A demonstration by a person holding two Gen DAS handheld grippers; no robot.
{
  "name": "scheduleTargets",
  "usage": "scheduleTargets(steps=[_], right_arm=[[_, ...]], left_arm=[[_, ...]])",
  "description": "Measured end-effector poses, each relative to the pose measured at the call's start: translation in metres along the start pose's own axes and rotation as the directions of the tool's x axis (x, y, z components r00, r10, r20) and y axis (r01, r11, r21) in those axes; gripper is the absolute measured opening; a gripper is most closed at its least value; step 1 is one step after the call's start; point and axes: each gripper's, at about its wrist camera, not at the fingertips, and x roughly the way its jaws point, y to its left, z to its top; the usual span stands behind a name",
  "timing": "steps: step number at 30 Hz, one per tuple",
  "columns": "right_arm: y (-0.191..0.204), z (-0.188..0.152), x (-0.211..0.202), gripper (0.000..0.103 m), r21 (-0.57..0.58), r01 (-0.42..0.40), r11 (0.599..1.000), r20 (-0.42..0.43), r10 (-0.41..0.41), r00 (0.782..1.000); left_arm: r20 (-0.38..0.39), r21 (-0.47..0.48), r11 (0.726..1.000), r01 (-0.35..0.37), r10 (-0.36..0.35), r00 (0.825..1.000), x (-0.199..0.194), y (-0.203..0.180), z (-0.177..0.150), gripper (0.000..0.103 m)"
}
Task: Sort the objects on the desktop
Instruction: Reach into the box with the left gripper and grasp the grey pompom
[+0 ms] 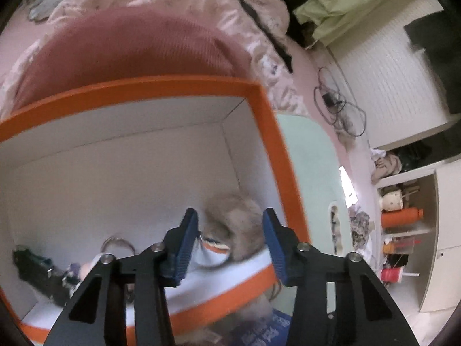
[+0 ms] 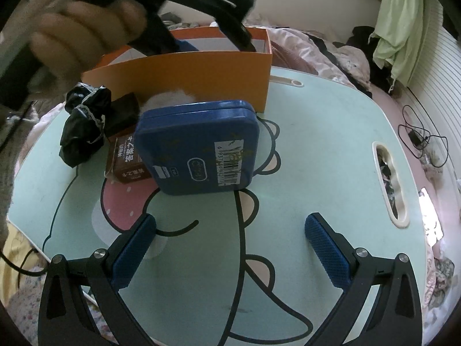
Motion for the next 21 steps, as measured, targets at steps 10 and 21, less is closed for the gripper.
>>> scheduleTargets(steps=[10,21], right_arm=[[0.000,0.000,0.000,0.103,0.002,0.001,1.000,0.000,-0.001,1.000],[0.000,0.000,0.000,0.103,0.007,0.006,1.000,0.001,-0.006,1.000]], left_arm=[[0.074,0.002,0.997,0.073,-0.073,0.995,-0.022,0.014,0.009,0.007],[0.283,0.029,0.988,0.151,-0.153,0.947,-0.122,0.036,-0.017,0.007]])
